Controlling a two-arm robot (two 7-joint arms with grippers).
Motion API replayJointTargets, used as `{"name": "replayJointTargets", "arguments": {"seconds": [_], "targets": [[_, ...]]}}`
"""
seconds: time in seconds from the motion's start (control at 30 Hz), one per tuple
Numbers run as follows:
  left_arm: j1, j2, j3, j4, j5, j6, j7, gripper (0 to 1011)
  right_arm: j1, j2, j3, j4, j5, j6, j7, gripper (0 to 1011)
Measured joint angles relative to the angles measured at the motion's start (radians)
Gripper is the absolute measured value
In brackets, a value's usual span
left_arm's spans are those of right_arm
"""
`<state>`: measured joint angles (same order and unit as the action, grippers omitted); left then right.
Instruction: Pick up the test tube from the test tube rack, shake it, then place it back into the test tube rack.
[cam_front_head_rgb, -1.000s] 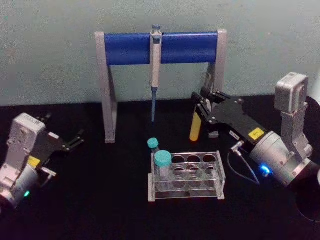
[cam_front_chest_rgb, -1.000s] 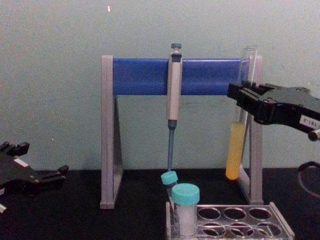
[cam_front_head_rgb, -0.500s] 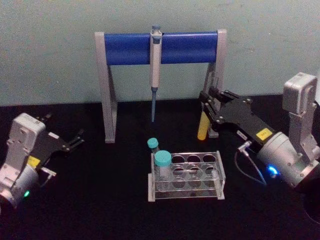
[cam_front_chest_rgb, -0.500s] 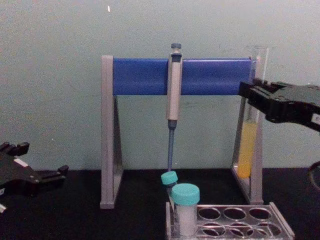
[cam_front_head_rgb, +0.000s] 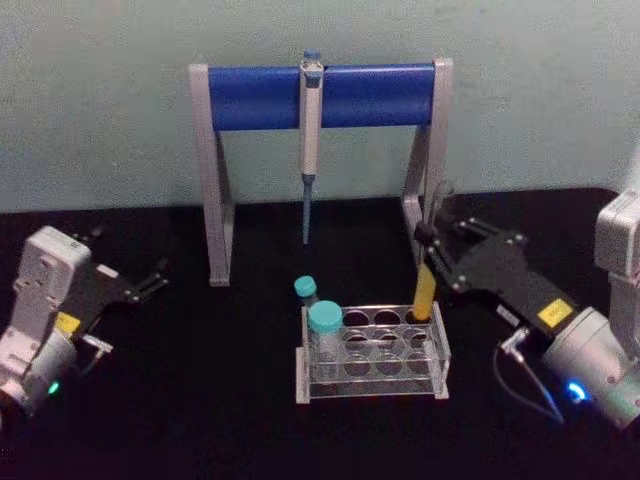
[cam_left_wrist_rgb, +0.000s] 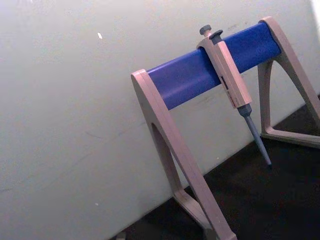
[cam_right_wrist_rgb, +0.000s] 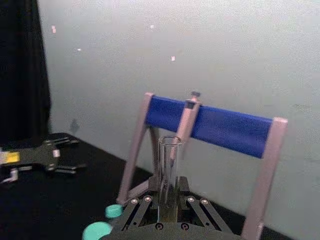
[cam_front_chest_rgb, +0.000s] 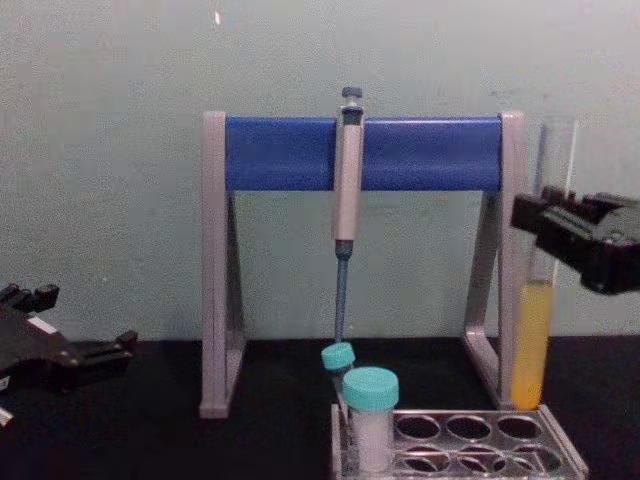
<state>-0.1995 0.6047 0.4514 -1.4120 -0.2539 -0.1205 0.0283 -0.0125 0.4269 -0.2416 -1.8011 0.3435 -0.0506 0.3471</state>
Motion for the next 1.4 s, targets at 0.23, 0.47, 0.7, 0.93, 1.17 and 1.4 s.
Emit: {"name": "replayJointTargets", "arguments": {"seconds": [0.23, 0.47, 0.7, 0.93, 1.17, 1.4], "targets": [[0.000, 0.000, 0.000, 0.000, 0.000, 0.000, 0.000, 1001, 0.001, -0.004, -0.033, 0.002, 0.007, 0.008, 0.033, 225], [0.000, 0.000, 0.000, 0.000, 0.000, 0.000, 0.000, 1001, 0.082, -0.045, -0.086, 0.074, 0.016, -0.005, 0.060, 225], [0.000, 0.000, 0.000, 0.000, 0.000, 0.000, 0.000, 1001, 0.145, -0.073, -0.101, 0.133, 0.015, -0.025, 0.062, 225], [0.000, 0.000, 0.000, 0.000, 0.000, 0.000, 0.000, 1001, 0.177, -0.086, -0.088, 0.173, 0.015, -0.033, 0.040, 225], [0.000, 0.000, 0.000, 0.000, 0.000, 0.000, 0.000, 1001, 0.173, -0.085, -0.062, 0.174, 0.015, -0.034, 0.017, 225], [0.000, 0.000, 0.000, 0.000, 0.000, 0.000, 0.000, 1001, 0.168, -0.085, -0.054, 0.169, 0.012, -0.034, 0.014, 225]]}}
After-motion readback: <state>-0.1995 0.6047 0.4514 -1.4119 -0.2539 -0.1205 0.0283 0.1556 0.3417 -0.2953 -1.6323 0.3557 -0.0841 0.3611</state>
